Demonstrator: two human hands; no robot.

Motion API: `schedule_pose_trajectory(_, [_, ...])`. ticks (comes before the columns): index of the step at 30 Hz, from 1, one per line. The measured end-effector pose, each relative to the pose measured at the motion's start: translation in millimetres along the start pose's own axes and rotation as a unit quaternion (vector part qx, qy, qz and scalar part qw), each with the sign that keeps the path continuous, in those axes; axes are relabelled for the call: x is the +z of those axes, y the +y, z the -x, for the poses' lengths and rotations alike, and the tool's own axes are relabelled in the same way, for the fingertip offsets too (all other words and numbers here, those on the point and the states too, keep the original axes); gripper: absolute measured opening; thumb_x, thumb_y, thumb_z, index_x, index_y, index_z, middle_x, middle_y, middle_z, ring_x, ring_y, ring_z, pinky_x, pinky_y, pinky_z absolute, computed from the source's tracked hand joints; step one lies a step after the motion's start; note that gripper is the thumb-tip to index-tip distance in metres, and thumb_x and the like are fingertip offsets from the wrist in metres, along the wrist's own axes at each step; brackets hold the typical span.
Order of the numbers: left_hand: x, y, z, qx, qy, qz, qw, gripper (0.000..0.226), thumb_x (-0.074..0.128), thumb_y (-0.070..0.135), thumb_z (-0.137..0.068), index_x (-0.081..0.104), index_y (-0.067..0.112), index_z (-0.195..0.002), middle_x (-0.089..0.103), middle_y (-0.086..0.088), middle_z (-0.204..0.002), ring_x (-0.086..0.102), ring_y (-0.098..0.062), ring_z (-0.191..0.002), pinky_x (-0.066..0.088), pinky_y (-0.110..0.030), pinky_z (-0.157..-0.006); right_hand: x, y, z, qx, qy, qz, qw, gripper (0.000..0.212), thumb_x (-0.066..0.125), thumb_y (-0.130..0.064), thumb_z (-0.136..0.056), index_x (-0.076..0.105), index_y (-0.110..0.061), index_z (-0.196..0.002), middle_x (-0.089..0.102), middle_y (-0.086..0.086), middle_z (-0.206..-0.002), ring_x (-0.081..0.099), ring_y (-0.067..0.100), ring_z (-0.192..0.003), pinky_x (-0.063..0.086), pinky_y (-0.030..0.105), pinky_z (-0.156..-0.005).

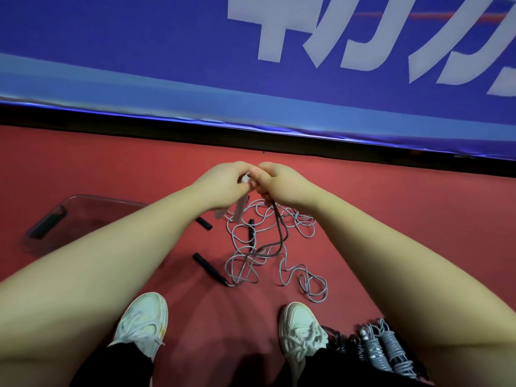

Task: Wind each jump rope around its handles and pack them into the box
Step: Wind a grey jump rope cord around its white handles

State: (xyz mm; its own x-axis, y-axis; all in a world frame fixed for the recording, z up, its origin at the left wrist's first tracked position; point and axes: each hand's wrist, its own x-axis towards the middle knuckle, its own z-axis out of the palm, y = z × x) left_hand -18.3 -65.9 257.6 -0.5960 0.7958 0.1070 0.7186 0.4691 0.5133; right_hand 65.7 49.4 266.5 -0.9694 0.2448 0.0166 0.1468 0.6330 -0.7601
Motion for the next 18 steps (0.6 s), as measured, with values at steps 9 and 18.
schedule_pose_trajectory(9, [8.5,-10.1,-11.0,-0.062,0.138,0.195,0.969,0.018,0.051,0.007,-0.091,0.061,0.022,-0.089,0.062,-0.001,-0.087,0.056,-0.018,-0.079,0.045,-0.025,-0.068,-8.6,-3.3,3.9,0.004,-0.052,-0.166,0.985,0.03,0.032,-0.017,-0.104,0.053,-0.01,-0.085,0.043,-0.001,-0.064,0.044,0.008,-0.05,0.039,0.021,-0.055])
schedule_pose_trajectory(18, [-4.8,-10.6,-12.6,-0.06,0.201,0.462,0.862,0.045,0.041,-0.007,-0.09,0.057,0.035,-0.09,0.061,-0.014,-0.108,0.067,-0.021,-0.09,0.054,-0.025,-0.057,-4.1,31.0,3.0,0.065,0.066,-0.12,0.988,0.023,0.048,-0.03,-0.097,0.051,-0.019,-0.078,0.048,0.001,-0.063,0.035,0.012,-0.049,0.031,0.025,-0.051])
